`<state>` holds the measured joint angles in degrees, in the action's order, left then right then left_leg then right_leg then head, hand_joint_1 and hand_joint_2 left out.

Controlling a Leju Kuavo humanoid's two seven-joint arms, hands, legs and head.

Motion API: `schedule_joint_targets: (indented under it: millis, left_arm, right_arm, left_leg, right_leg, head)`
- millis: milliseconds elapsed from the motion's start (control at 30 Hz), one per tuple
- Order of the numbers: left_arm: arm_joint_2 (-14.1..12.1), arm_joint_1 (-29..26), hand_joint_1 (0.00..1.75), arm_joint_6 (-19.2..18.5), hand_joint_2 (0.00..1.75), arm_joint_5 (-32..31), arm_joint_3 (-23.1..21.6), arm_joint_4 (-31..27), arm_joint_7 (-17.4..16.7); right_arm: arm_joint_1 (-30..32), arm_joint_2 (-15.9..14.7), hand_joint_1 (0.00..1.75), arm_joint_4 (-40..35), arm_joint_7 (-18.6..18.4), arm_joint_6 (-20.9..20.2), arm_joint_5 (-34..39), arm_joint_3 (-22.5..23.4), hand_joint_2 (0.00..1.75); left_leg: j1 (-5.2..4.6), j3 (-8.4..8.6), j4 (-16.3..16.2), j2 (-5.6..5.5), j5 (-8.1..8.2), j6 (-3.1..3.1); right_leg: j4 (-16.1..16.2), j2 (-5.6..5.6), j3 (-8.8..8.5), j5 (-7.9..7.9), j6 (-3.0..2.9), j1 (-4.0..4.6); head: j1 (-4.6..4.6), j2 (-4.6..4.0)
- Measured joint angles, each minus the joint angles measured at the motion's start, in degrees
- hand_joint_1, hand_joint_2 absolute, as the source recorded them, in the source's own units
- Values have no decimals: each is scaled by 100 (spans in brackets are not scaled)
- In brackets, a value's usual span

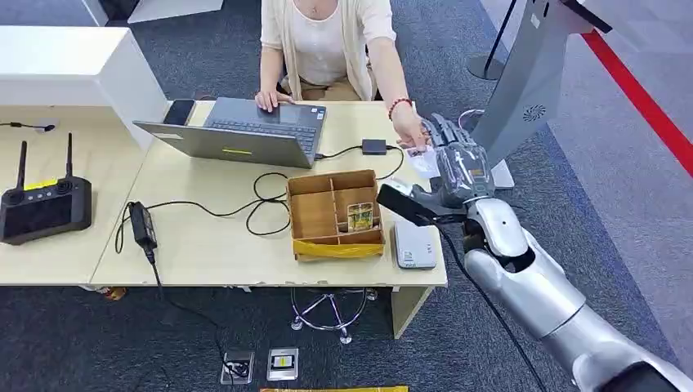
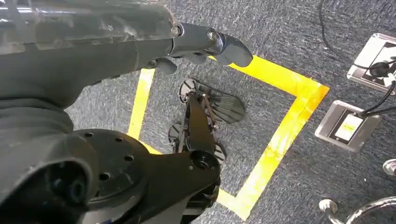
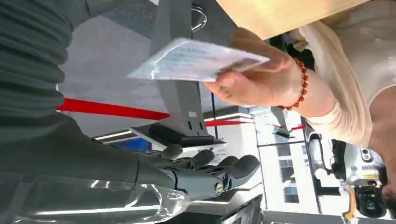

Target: Pass the card to the sensor for recognition and then transmit it.

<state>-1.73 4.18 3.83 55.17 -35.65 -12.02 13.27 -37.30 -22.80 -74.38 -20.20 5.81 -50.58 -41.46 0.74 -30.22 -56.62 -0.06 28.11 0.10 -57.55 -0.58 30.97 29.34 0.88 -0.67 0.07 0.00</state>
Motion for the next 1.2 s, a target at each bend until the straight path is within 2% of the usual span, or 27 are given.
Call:
schedule_joint_targets:
  millis: [233, 1200]
  left_arm:
    - [35, -3, 0, 24, 0, -48, -15, 0, -9]
    - [63, -8, 0, 68, 0, -133, -90, 13, -48]
  right_arm:
    - [-134, 96, 0, 127, 31, 9, -61, 4, 175]
    - [-92, 81, 0, 153, -50, -68, -155, 162, 175]
  left_leg:
    - [0, 1, 0, 0, 0, 0]
    - [0, 2, -1, 1, 0, 0]
  right_leg:
    - [0, 0, 0, 0, 0, 0]
    - [1, 3, 4, 0, 0, 0]
  head:
    - [-2, 0]
    - [-2, 0]
